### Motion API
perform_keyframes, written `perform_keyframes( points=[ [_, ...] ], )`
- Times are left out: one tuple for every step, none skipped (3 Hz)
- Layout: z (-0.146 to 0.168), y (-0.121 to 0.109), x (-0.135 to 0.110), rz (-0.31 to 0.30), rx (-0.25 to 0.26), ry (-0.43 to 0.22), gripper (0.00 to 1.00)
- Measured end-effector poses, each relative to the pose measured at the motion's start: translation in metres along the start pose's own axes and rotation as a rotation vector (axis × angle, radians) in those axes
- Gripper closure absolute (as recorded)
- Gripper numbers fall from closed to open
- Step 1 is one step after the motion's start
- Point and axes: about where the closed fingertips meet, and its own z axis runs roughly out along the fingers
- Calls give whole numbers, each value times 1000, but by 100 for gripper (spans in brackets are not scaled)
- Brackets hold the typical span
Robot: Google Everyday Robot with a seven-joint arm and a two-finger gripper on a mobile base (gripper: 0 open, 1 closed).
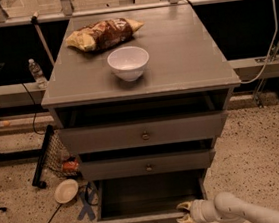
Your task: Open bottom drawer
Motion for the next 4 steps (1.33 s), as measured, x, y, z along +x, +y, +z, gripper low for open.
perform_keyframes(
  points=[
    [3, -5, 2, 0, -1, 0, 100],
    [3, -6, 1, 0, -1, 0, 100],
    [7, -12, 4, 0, -1, 0, 100],
    [7, -13, 4, 0, -1, 0, 100]
  ],
)
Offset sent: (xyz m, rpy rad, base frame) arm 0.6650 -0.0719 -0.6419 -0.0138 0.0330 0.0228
